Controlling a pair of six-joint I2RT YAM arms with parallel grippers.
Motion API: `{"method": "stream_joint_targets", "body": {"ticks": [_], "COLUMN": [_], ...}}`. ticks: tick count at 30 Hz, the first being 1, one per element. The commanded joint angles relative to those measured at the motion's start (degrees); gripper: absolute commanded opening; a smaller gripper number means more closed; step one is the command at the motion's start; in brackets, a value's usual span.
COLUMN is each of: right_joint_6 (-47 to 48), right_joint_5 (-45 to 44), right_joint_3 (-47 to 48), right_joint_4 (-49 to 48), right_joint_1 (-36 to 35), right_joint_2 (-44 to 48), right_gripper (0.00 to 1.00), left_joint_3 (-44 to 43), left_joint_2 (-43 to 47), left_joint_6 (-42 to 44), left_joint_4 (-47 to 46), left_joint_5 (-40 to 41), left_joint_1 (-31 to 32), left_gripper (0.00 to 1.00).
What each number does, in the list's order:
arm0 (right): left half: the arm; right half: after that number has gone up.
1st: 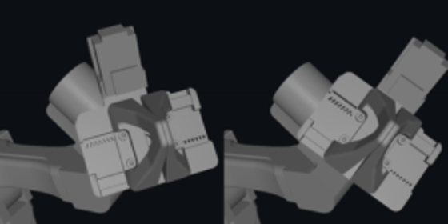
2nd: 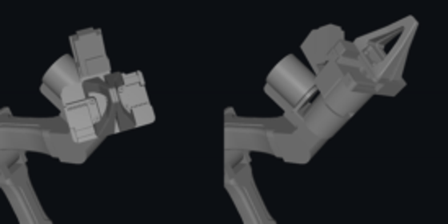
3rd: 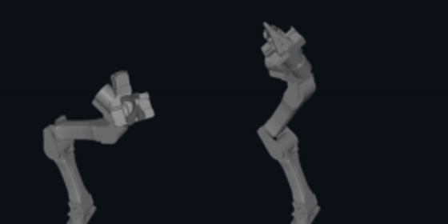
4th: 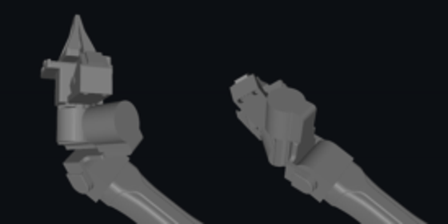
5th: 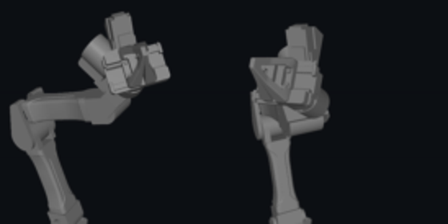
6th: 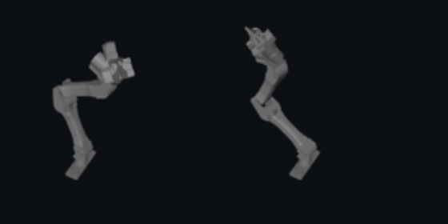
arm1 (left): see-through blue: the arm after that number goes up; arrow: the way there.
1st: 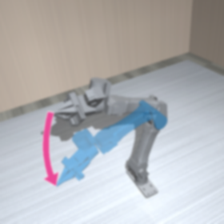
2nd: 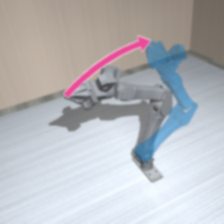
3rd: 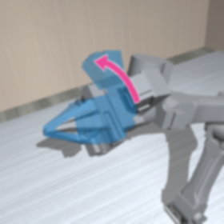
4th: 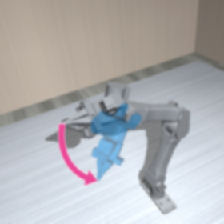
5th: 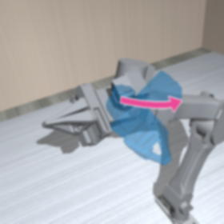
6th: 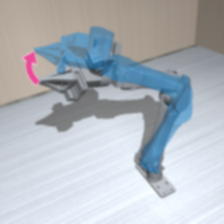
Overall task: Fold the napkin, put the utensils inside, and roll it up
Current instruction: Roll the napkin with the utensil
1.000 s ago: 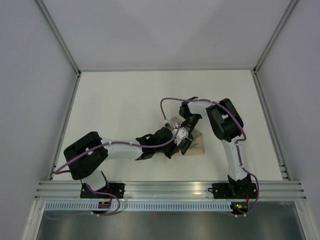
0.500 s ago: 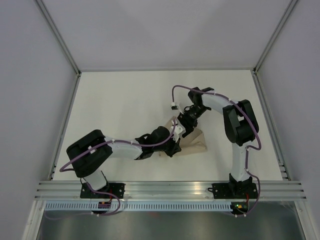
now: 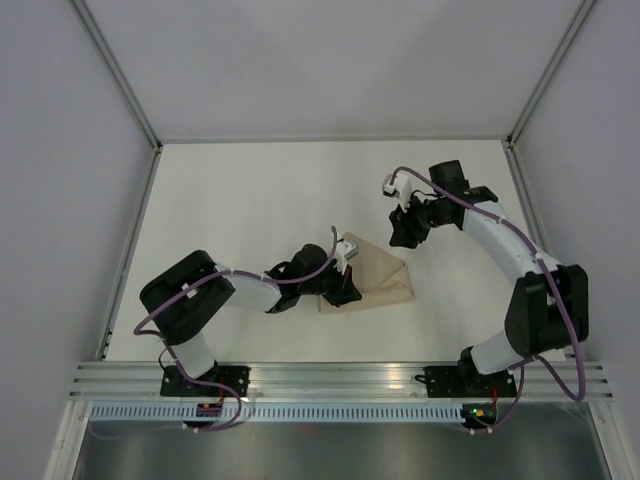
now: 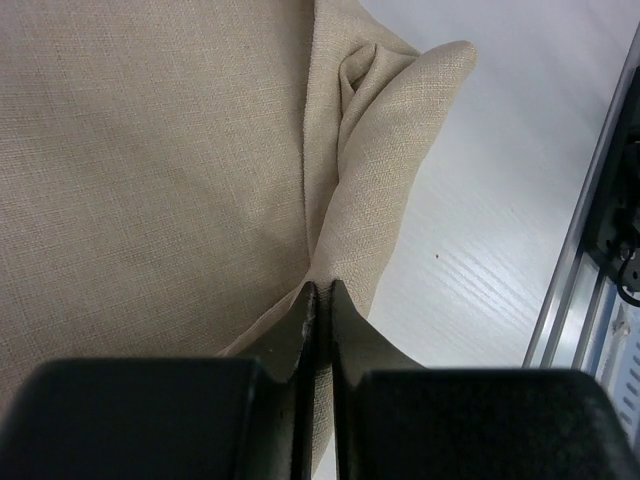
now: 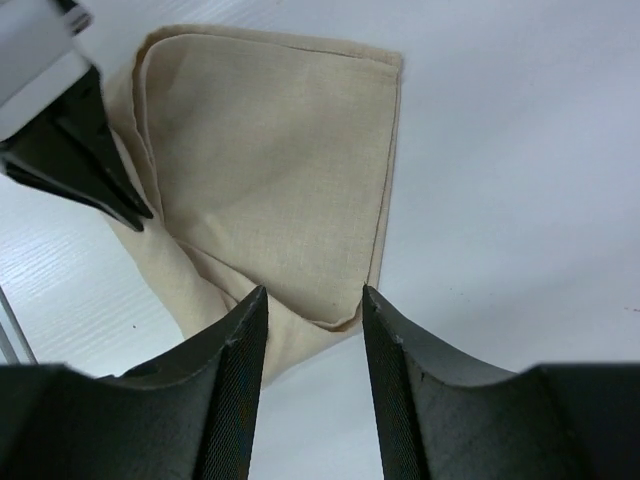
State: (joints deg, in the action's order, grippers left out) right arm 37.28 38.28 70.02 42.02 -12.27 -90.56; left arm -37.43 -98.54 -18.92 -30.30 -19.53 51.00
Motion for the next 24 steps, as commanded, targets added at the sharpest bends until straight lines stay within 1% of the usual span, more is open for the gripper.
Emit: {"method": "stream_joint_targets", "body": {"ticks": [1, 4, 5, 6, 7, 8, 10, 11, 14, 18, 19, 20, 22, 24], "right_joint_6": [3.58, 7.45, 9.37, 10.35, 11.14, 11.85, 12.20, 12.03, 11.33, 10.98, 11.06, 11.15, 11.41, 11.41], "right_joint_5": [-3.47, -7.95, -9.53, -12.33, -14.09, -15.77, -18.41, -19.20, -22.01, -24.65, -25.96, -28.67, -31.15, -32.21], "right_joint_3": [-5.84, -12.69, -17.06, -19.46, -24.35, -26.67, -30.45, -33.34, -37.23, -40.74, -42.49, -43.64, -46.62, -47.60], "right_joint_4": [-6.42, -9.14, -11.24, -12.48, -15.36, -16.78, -20.12, -21.18, -24.08, -26.37, -28.03, -29.18, -32.59, -34.01], "right_joint_1": [-1.35, -4.33, -7.38, -9.07, -12.30, -14.08, -18.64, -19.71, -23.58, -28.32, -31.03, -32.54, -36.31, -37.56], "right_joint_2": [8.02, 13.91, 17.23, 19.18, 21.11, 24.96, 28.32, 30.95, 33.34, 34.32, 34.23, 34.49, 34.75, 34.40], "right_gripper": [0.49, 0.47, 0.47, 0.47, 0.47, 0.47, 0.48, 0.49, 0.49, 0.50, 0.50, 0.49, 0.49, 0.49], "left_joint_3": [3.15, 2.54, 2.45, 2.36, 2.27, 2.10, 1.58, 1.22, 0.34, -0.10, -0.01, -0.10, 0.08, 0.16], "left_joint_2": [-5.16, -6.92, -7.27, -7.45, -8.06, -8.33, -9.21, -10.08, -11.40, -12.64, -12.90, -12.99, -13.43, -13.69], "left_joint_6": [-2.17, -3.23, -3.75, -4.02, -4.46, -4.64, -4.90, -4.99, -5.43, -6.30, -6.74, -6.92, -6.92, -7.10], "left_joint_4": [8.77, 9.47, 9.56, 9.65, 9.82, 9.83, 10.35, 11.14, 12.11, 12.73, 12.64, 12.64, 12.99, 13.25], "left_joint_5": [-2.35, -3.49, -3.76, -3.94, -4.20, -4.38, -4.99, -5.25, -6.13, -7.80, -8.24, -8.68, -9.21, -9.30], "left_joint_1": [-1.60, -2.92, -3.45, -3.45, -3.72, -3.80, -4.07, -4.16, -4.42, -4.95, -5.30, -5.47, -5.56, -5.56], "left_gripper": [0.02, 0.02, 0.02, 0.02, 0.02, 0.02, 0.02, 0.02, 0.02, 0.02, 0.02, 0.02, 0.02, 0.02]}}
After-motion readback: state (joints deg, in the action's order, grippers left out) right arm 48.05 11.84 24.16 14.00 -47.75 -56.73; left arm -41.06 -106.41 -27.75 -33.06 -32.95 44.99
